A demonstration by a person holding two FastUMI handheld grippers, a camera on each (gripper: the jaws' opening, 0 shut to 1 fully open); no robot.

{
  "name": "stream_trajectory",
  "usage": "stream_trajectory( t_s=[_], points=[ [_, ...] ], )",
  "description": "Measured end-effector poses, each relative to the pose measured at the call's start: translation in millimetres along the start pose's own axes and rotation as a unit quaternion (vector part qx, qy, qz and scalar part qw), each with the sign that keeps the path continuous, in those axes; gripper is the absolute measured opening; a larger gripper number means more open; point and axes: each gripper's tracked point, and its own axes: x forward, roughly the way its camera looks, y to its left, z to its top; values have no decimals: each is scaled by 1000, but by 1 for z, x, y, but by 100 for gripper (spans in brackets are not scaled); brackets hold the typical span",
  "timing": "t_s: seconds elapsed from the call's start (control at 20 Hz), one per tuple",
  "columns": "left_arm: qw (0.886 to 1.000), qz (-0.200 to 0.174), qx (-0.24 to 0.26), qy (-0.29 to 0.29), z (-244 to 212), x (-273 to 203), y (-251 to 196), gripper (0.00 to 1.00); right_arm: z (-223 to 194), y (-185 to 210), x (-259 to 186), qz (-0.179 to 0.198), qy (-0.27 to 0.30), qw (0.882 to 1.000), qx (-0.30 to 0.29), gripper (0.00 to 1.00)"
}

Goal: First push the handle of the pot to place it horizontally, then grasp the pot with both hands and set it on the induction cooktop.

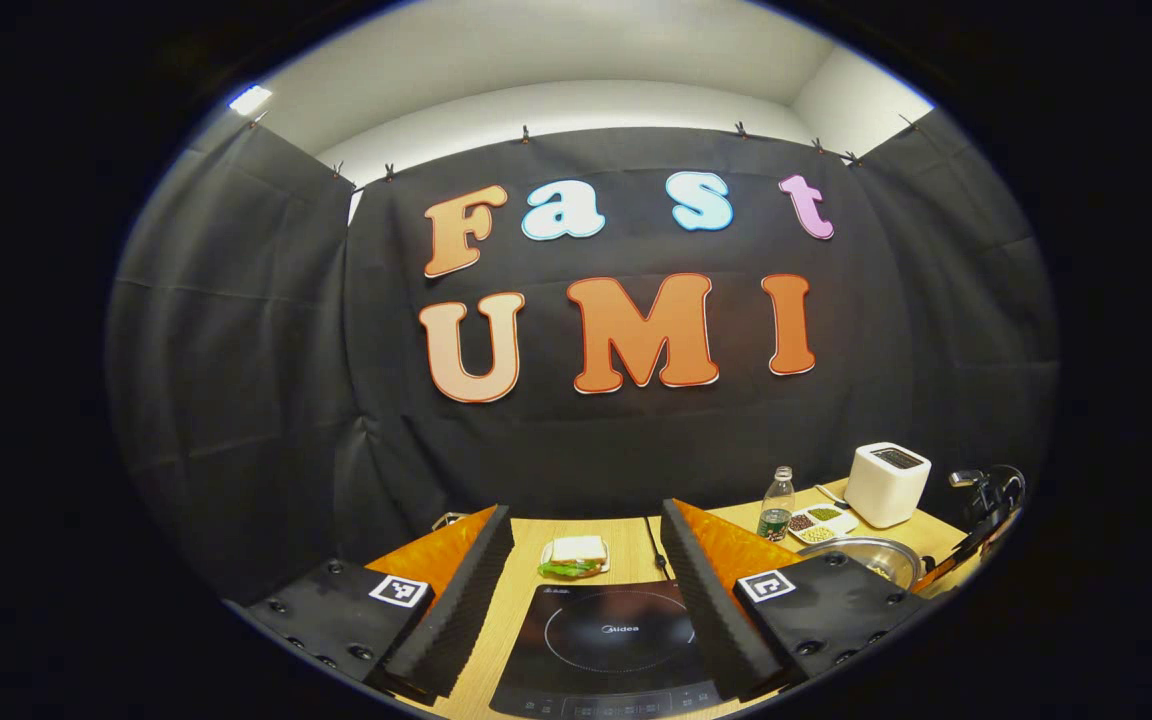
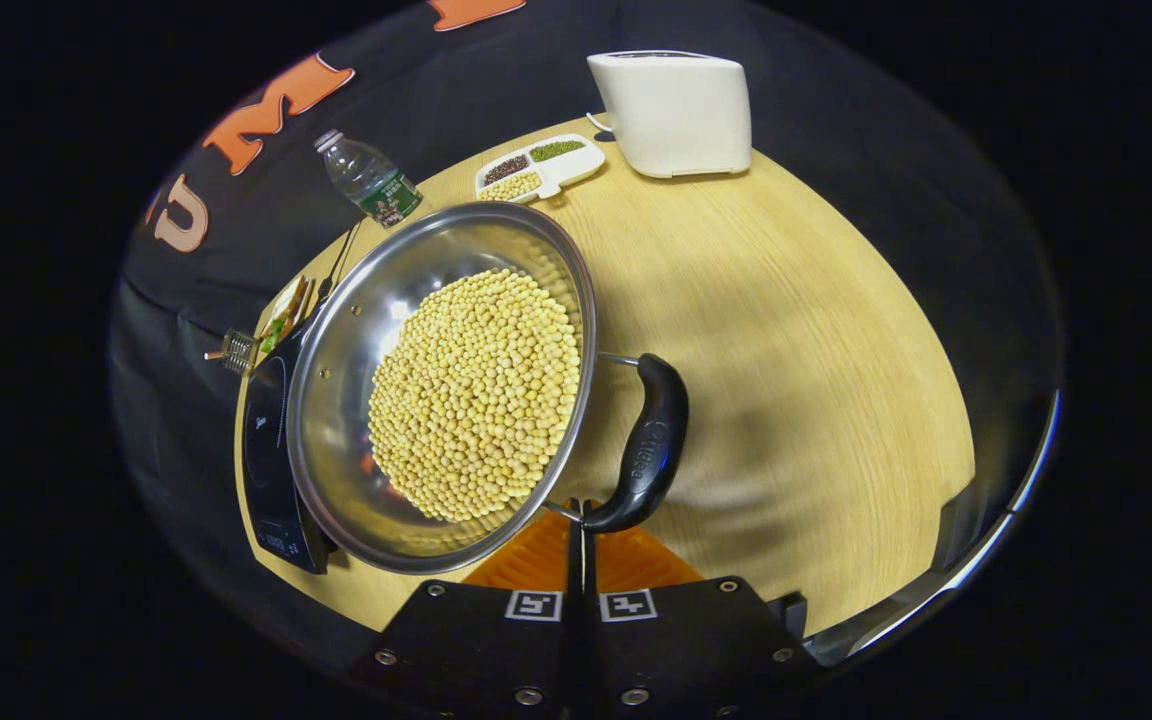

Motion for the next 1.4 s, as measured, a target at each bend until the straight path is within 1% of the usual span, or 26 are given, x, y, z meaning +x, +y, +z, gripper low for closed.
stream_trajectory(
  t_s=[0.2,0.45,0.5,0.6,0.65,0.75,0.8,0.95,1.05,1.1,1.35,1.4],
  points=[
    [1000,-3,-3,22,-21,8,-6,100,14,-3,6,-6,1,1000,11,0],
    [999,-12,-2,34,-33,19,-20,100,28,-14,6,-20,-4,1000,0,0],
    [999,-15,-4,36,-36,21,-23,97,30,-17,6,-23,-3,1000,-3,0],
    [999,-22,-7,46,-46,29,-33,97,37,-20,6,-28,-1,1000,-5,0],
    [998,-26,-8,52,-52,33,-37,100,40,-20,7,-31,0,1000,-6,0],
    [997,-29,-12,63,-61,41,-43,92,48,-20,11,-35,-1,999,-10,0],
    [997,-28,-17,66,-65,45,-44,100,52,-20,12,-37,-3,999,-11,0],
    [997,-29,-22,75,-77,52,-52,100,61,-24,14,-35,-2,999,-6,0],
    [996,-30,-22,80,-84,59,-57,92,68,-25,16,-34,-4,999,-5,0],
    [996,-31,-22,84,-87,61,-60,97,71,-25,18,-35,-5,999,-7,0],
    [994,-35,-31,99,-104,71,-71,97,88,-26,24,-28,-8,1000,-7,0],
    [993,-37,-36,102,-107,73,-73,100,90,-26,25,-29,-10,999,-11,0]
  ],
)
